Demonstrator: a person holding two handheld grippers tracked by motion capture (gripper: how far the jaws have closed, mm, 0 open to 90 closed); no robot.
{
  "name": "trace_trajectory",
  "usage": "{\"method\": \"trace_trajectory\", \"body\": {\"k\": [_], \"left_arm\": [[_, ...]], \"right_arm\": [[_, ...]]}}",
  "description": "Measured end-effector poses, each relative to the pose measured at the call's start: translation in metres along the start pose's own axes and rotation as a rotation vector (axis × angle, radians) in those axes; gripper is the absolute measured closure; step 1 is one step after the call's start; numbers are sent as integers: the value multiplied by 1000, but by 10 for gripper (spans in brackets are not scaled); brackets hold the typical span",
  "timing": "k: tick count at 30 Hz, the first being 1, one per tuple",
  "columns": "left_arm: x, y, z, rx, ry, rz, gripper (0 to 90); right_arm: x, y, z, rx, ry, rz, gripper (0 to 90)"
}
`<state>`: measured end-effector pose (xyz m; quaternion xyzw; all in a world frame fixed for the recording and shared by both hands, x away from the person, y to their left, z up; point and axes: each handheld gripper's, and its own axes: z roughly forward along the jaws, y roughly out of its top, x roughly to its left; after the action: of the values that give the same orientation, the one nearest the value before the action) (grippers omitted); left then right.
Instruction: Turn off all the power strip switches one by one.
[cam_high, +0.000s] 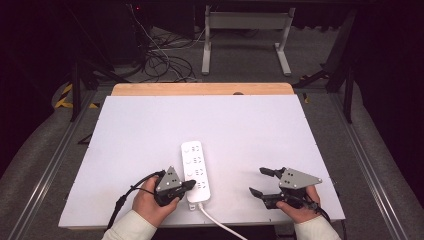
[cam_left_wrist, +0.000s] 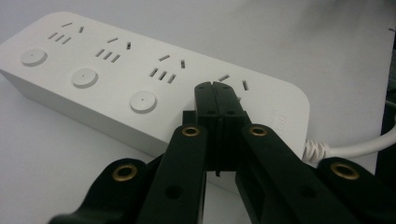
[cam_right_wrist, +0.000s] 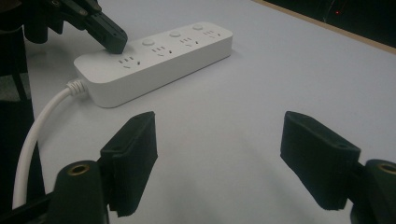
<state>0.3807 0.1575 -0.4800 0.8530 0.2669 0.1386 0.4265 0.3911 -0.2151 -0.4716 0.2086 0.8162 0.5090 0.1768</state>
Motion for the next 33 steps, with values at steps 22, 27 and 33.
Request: {"method": "trace_trajectory", "body": {"k": [22,27,33], "left_arm": [[-2,18,-27,-116,-40,-8,900],[-1,16,-29,-124,-41,-21,900],[1,22,-37,-132,-74,-10,898]], "right_arm": [[-1,-1,0,0,-3,0,276],[0,0,-1,0,-3,2,276],[-1,-1,0,1,-4,1,276]]}}
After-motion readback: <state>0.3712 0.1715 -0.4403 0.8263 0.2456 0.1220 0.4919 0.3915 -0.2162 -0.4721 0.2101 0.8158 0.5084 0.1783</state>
